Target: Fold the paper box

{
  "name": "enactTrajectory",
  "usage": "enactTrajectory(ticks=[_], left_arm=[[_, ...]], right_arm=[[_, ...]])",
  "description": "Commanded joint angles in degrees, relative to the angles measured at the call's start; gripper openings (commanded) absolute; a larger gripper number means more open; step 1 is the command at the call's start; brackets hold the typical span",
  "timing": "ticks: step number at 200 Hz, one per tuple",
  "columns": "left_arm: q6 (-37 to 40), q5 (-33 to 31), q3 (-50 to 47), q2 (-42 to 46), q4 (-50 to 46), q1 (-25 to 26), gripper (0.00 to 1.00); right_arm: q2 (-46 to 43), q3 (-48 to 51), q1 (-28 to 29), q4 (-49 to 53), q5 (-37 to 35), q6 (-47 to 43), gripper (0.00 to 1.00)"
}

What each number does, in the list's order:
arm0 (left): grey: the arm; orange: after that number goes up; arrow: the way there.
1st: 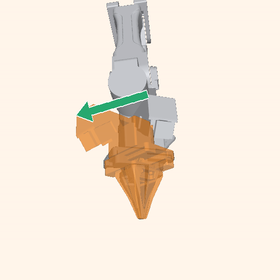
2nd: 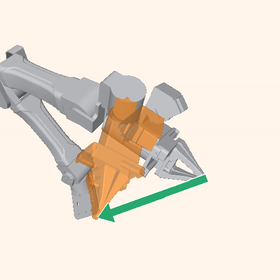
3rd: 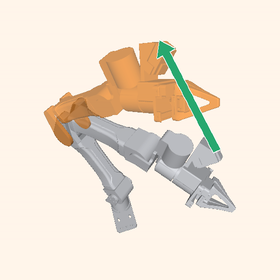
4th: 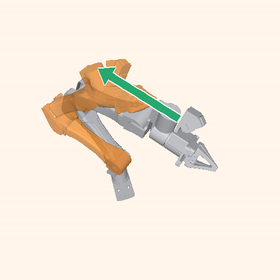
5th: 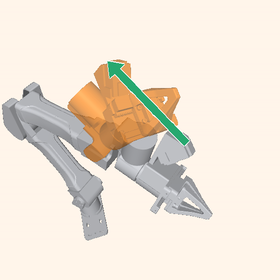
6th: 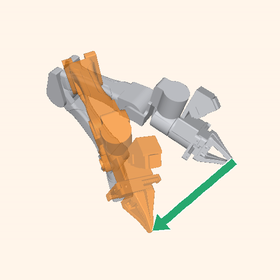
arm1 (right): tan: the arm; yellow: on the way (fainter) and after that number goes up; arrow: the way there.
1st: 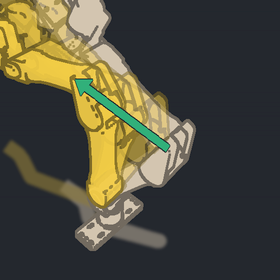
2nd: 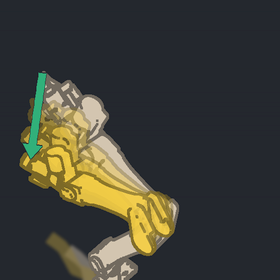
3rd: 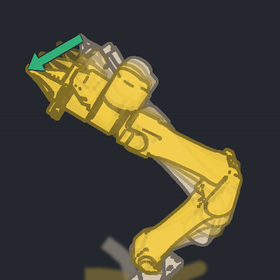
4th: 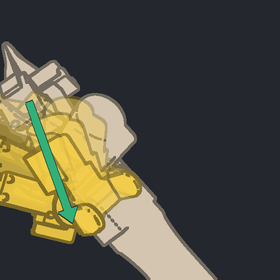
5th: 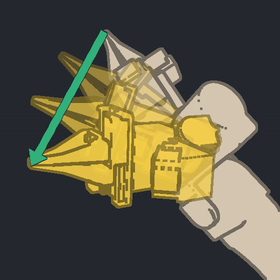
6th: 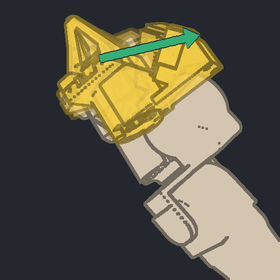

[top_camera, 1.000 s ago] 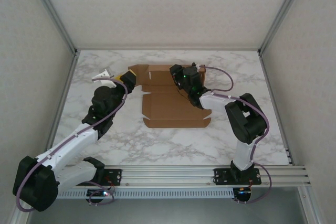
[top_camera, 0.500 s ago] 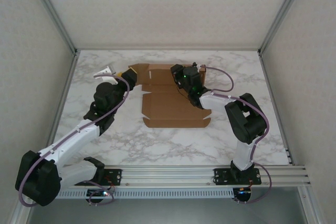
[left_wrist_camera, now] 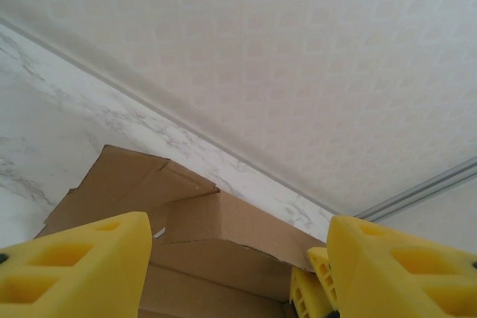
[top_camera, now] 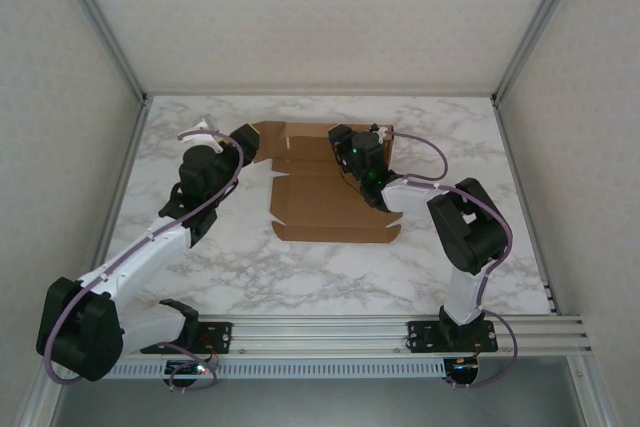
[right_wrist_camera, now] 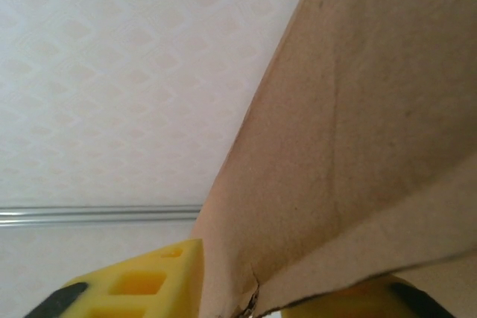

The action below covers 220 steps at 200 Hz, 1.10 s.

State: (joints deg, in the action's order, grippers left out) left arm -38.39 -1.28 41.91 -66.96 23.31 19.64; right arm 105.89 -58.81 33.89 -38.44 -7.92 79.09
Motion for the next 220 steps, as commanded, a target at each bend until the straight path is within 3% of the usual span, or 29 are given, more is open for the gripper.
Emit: enactTrajectory(ticks=[1, 59, 88, 147, 194, 220], left_arm=[[-2.01, 1.36, -0.06, -0.02, 0.77, -0.94, 0.63], [-3.56, 4.35, 1.15, -2.91, 1.21, -1.44, 0.63], [-4.58, 6.98, 2.97, -5.57, 1.22, -1.64, 0.63], [-6.93, 17.82, 9.39, -12.55, 0.6, -1.62, 0.62], [-12.09, 28.16, 16.1, -21.15, -0.77, -0.53, 0.61], [-13.36, 30.69, 18.91, -25.78, -1.4, -0.01, 0.62]], right_arm=[[-1.8, 1.13, -0.61, -0.85, -2.44, 0.96, 0.25], [-3.08, 1.15, -0.74, 1.12, -2.83, 2.16, 0.1], [-4.75, 0.31, -1.36, 6.73, -0.75, 0.13, 0.05], [-8.33, 1.05, -5.46, 12.54, 7.91, -5.5, 0.0], [-10.35, 3.04, -6.71, 13.65, 10.06, -6.58, 0.0], [-10.46, 3.17, -6.91, 13.72, 10.91, -6.23, 0.0]])
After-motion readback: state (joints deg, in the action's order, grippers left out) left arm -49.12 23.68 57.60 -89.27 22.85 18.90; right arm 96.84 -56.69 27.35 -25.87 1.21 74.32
